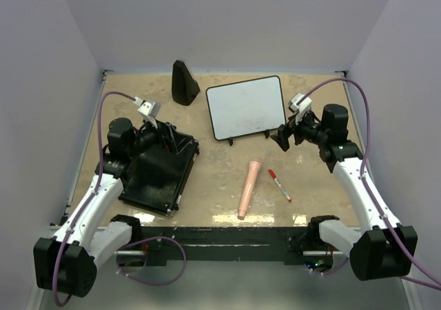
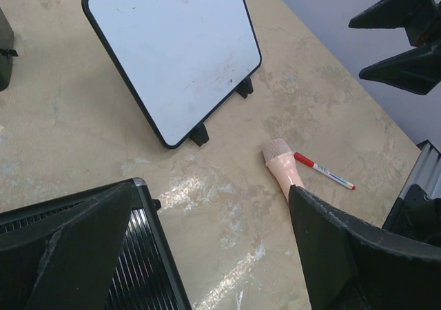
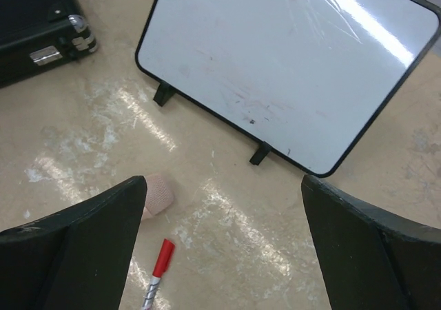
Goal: Write a sentence on the whiteboard
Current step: Open the whiteboard marker at the center of the board.
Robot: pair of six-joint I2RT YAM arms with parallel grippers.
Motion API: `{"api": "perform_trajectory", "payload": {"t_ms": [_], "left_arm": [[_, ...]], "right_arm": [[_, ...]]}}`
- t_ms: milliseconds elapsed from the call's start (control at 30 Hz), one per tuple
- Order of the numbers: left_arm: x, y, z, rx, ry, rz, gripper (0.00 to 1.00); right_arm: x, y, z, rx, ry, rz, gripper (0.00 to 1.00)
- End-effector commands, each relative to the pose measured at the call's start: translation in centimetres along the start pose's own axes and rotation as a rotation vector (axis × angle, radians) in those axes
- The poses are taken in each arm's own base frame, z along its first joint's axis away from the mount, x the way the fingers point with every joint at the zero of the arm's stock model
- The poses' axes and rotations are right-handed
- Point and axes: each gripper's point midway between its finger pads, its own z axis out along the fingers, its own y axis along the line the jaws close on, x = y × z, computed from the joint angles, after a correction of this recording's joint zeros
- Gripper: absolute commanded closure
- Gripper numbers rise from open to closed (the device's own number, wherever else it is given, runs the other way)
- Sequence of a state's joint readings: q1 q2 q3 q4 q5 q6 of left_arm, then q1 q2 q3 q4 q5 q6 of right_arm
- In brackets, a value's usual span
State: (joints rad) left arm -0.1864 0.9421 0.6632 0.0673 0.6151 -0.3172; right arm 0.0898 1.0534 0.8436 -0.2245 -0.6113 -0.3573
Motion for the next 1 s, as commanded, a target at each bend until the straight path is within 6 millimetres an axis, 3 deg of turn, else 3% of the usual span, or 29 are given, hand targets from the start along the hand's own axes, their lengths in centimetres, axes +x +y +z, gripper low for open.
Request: {"api": "perform_trajectory", "payload": {"t_ms": [0,67,167,367,400,433,467,500,533,733,767,800,967], "left_arm": [[-2.0,-1.3,-0.1,0.043,-0.071,0.023,0.0],[-3.1,-1.7,-0.1,0.05,-0.101,-0.005,0.0],[-5.0,-2.6,0.2,0.068,-0.146,-0.053,0.0],[-7.6,-7.6,2.8,0.158,-0.217,-0.086,0.0],[-6.9,-9.0,3.7,0.189,-0.207,-0.102,0.0],[-7.8,-10.0,3.9,0.221,-0.26,-0.113,0.0],[-8.2,-10.0,4.3,0.203,-0.303,-0.134,0.0],[-6.9,-10.6,5.3,0.215,-0.292,-0.162,0.0],[-8.0,-11.5,5.4,0.248,-0.352,-0.168,0.0],[-7.1,-15.1,10.1,0.296,-0.404,-0.246,0.0],[-6.9,-15.4,10.8,0.302,-0.408,-0.253,0.0],[-5.6,-16.1,11.9,0.316,-0.383,-0.254,0.0],[-4.6,-18.6,13.1,0.432,-0.402,-0.282,0.0]], "right_arm": [[-3.8,-3.4,-0.7,0.144,-0.034,-0.016,0.01],[-5.4,-4.5,-1.1,0.201,-0.064,-0.01,0.01],[-8.3,-3.8,-1.0,0.155,-0.157,0.049,0.01],[-15.8,1.1,-0.8,-0.184,-0.349,0.209,0.01],[-16.8,2.3,-0.6,-0.234,-0.357,0.276,0.01],[-18.7,2.7,-0.8,-0.259,-0.394,0.278,0.01],[-19.4,3.1,-0.3,-0.287,-0.399,0.307,0.01],[-20.4,4.4,-0.1,-0.334,-0.405,0.373,0.01],[-22.0,4.9,-0.3,-0.354,-0.444,0.371,0.01],[-25.7,7.7,0.6,-0.453,-0.494,0.574,0.01],[-25.9,7.7,0.8,-0.451,-0.5,0.6,0.01],[-26.2,7.5,1.0,-0.454,-0.504,0.632,0.01],[-27.5,6.1,1.8,-0.379,-0.554,0.648,0.01]]}}
